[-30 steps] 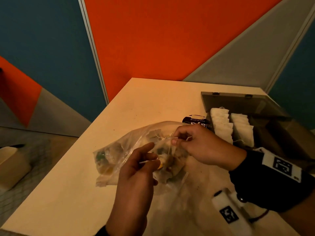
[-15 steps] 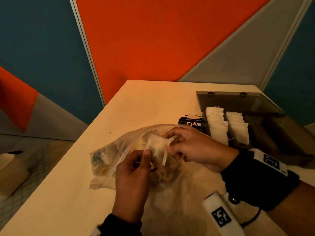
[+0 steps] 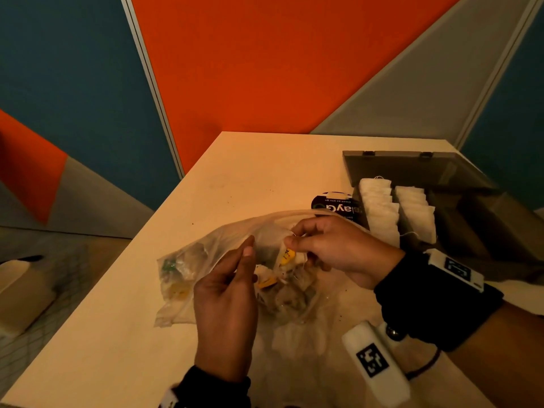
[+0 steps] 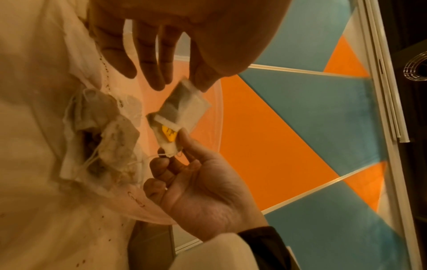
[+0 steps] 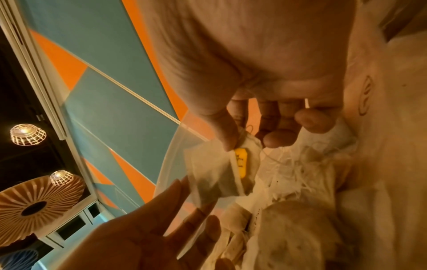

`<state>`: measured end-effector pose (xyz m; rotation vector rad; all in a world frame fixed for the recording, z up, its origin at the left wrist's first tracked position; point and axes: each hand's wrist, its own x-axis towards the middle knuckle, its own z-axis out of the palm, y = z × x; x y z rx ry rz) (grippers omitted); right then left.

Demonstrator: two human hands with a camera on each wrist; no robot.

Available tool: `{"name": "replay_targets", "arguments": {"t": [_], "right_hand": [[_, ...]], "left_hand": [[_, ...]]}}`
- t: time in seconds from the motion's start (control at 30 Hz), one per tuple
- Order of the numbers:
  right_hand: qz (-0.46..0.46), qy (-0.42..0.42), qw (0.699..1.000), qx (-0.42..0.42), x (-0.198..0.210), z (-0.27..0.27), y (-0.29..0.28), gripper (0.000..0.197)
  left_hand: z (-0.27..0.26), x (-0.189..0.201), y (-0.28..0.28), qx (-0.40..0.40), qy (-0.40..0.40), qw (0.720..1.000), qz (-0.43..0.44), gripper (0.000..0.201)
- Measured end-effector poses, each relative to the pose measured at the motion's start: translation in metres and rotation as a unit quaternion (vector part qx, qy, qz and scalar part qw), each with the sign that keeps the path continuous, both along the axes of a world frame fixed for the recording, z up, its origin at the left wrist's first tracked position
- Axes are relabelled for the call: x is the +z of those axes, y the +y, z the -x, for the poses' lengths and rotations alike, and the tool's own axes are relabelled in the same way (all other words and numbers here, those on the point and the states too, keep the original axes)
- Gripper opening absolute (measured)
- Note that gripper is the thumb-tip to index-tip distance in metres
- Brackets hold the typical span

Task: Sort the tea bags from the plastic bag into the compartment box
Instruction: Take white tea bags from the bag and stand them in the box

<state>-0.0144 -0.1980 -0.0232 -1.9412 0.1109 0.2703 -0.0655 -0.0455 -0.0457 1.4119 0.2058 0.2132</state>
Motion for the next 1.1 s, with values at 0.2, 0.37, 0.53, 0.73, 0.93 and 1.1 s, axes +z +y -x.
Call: {"name": "replay_targets", "arguments": {"t": [0.2, 0.37, 0.53, 0.73, 0.93, 1.1], "right_hand": [[-0.006, 0.007, 0.999, 0.033, 0.003, 0.004, -0.003, 0.010], [0.054, -0.013, 0.998, 0.021, 0.005, 0.003, -0.008, 0.004], [0.212, -0.028, 0.977, -0.010, 0.002, -0.003, -0.011, 0.033], [0.354, -0.076, 0.920, 0.149, 0.022, -0.012, 0.011, 0.044], [0.450, -0.079, 0.859, 0.231, 0.014, -0.045, 0.034, 0.031], [0.485, -0.078, 0.825, 0.280, 0.003, -0.058, 0.039, 0.038]], "left_hand": [[0.000, -0.001, -0.010, -0.041, -0.005, 0.999, 0.000, 0.010], [-0.001, -0.006, -0.008, -0.028, 0.013, 1.000, -0.004, 0.021], [-0.001, -0.013, -0.005, -0.010, 0.054, 0.998, 0.037, 0.025], [0.003, -0.003, -0.004, -0.009, 0.022, 0.997, 0.072, 0.015], [0.008, 0.008, 0.003, -0.012, 0.027, 0.995, 0.098, 0.018], [0.013, 0.010, 0.010, -0.016, 0.048, 0.991, 0.127, 0.017]]}}
